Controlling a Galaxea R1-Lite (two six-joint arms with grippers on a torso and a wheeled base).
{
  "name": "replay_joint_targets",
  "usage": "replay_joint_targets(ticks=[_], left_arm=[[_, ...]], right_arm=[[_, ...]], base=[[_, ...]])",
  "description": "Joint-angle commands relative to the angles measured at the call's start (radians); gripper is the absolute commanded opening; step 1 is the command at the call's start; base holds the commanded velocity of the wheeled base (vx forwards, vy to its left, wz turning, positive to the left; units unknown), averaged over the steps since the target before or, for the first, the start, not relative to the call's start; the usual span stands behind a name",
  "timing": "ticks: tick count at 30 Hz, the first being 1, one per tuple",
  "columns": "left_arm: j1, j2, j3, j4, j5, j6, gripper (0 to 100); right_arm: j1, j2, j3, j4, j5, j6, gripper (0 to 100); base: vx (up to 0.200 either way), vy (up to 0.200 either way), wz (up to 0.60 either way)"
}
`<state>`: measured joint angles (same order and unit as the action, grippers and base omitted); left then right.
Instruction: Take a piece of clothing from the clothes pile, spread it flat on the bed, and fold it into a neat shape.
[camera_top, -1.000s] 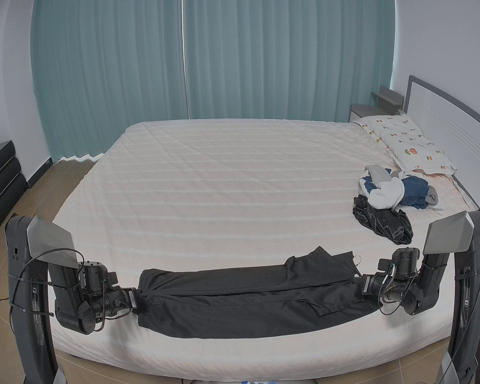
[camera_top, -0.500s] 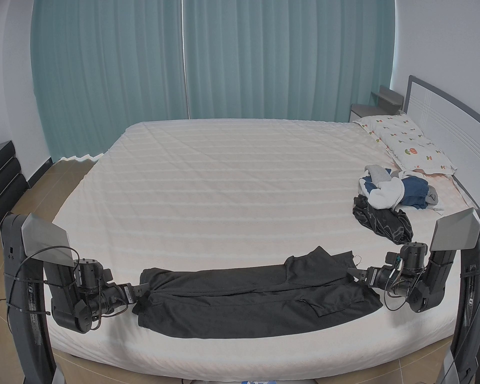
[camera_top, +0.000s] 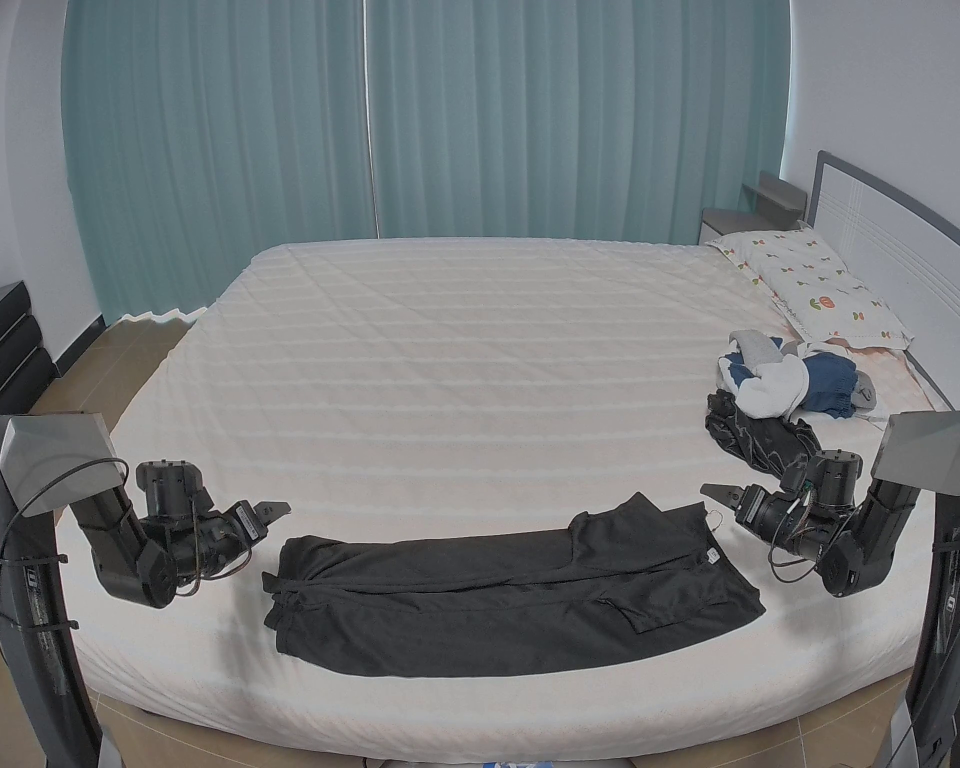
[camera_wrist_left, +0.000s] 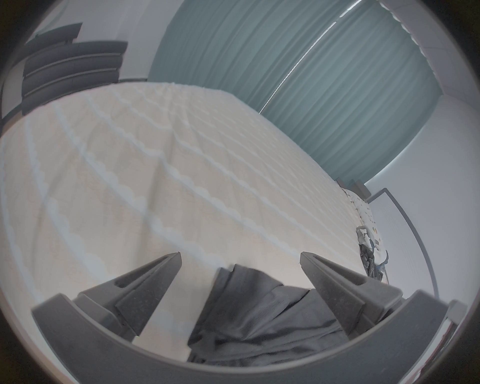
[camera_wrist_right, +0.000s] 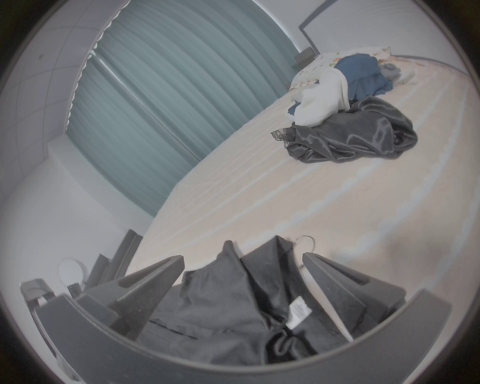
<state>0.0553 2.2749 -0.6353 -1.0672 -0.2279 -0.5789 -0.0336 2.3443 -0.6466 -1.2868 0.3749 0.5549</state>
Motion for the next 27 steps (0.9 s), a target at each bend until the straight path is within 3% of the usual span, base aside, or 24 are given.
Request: replay_joint_targets(ticks=[1, 8, 27], left_arm=[[-0.052, 0.046, -0.277, 0.263, -0.005, -0.085, 100], [-0.088, 0.081, -0.310, 0.314, -0.047, -0.082, 100], [-0.080, 0.078, -0.274, 0.349, -0.018, -0.035, 100]], right_arm=[[0.026, 0.138, -0.162, 0.037, 0.002, 0.143, 100], [0.014, 0.178, -0.200, 0.038, 0.016, 0.160, 100], [0.017, 0.190, -0.192, 0.023, 0.016, 0.163, 100]], base=[[0.000, 0.000, 0.00], [0.000, 0.000, 0.00], [0.000, 0.000, 0.00]])
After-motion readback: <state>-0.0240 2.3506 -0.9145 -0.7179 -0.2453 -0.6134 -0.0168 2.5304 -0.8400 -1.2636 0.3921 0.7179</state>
